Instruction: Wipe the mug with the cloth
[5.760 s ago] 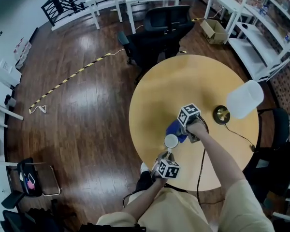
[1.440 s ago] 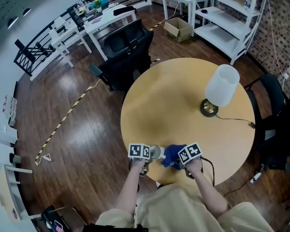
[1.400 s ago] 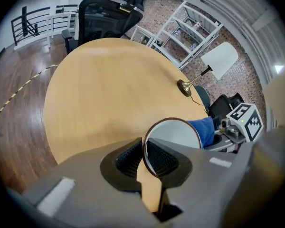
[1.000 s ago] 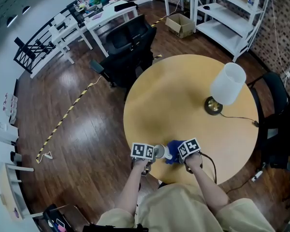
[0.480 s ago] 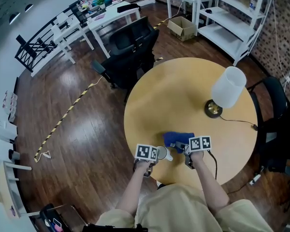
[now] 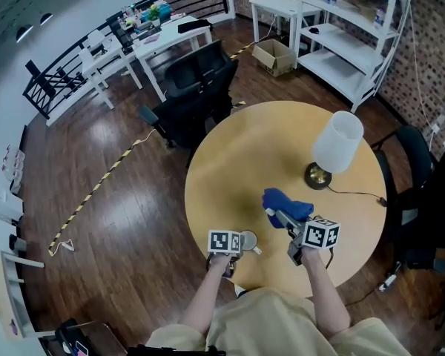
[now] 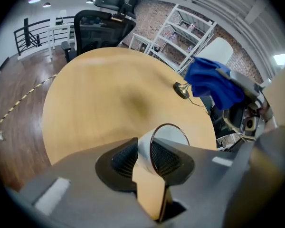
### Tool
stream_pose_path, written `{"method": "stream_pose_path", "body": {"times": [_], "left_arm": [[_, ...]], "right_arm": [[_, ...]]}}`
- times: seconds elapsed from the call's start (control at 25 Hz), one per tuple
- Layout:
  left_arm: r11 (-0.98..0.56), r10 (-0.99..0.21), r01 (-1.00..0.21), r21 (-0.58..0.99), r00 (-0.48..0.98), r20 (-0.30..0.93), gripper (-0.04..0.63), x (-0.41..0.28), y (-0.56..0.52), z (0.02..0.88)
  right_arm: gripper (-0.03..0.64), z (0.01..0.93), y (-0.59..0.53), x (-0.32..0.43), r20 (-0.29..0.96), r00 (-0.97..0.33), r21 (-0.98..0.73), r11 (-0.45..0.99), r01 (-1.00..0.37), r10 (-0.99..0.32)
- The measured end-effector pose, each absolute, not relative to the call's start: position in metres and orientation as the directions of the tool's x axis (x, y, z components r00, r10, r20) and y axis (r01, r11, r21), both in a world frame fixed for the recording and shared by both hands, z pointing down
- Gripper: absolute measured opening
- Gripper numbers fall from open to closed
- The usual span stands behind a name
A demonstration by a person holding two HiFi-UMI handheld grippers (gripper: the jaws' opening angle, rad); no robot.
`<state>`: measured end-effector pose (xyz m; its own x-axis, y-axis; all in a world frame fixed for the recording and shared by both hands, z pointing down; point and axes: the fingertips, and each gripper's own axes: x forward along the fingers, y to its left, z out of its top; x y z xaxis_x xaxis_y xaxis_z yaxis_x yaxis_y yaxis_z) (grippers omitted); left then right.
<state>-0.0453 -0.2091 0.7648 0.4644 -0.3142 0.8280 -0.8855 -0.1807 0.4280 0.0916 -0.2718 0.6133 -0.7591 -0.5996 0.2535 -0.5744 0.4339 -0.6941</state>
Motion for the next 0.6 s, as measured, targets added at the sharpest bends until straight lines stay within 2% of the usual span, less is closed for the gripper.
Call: {"method": "stream_pose_path", "body": {"times": [0.04, 0.12, 0.2, 0.32, 0.4, 0.6], "left_arm": [[-0.177, -0.317, -0.884, 0.434, 0.468, 0.825, 0.09, -0.045, -0.208, 0.766], [-0.168, -0.334, -0.887, 0.43, 0.462, 0.821, 0.188, -0.049, -0.205, 0.764], [-0.147, -0.391, -0.898, 0.416, 0.439, 0.809, 0.233, -0.061, -0.203, 0.748], [-0.137, -0.523, -0.906, 0.399, 0.409, 0.748, 0.264, -0.075, -0.211, 0.702], [-0.177, -0.617, -0.898, 0.403, 0.42, 0.666, 0.284, -0.076, -0.224, 0.66], [-0.309, -0.763, -0.855, 0.416, 0.484, 0.428, 0.288, -0.062, -0.25, 0.557]], "right_arm": [[0.077, 0.599, -0.272, 0.095, 0.202, -0.764, -0.714, 0.442, -0.543, -0.612], [0.077, 0.573, -0.27, 0.101, 0.119, -0.771, -0.721, 0.479, -0.5, -0.626], [0.077, 0.55, -0.267, 0.105, 0.068, -0.78, -0.705, 0.523, -0.479, -0.623], [0.077, 0.523, -0.265, 0.112, 0.022, -0.789, -0.671, 0.576, -0.467, -0.614], [0.078, 0.507, -0.267, 0.119, 0.003, -0.772, -0.633, 0.597, -0.494, -0.636], [0.086, 0.462, -0.267, 0.141, -0.012, -0.65, -0.38, 0.605, -0.699, -0.759]]}}
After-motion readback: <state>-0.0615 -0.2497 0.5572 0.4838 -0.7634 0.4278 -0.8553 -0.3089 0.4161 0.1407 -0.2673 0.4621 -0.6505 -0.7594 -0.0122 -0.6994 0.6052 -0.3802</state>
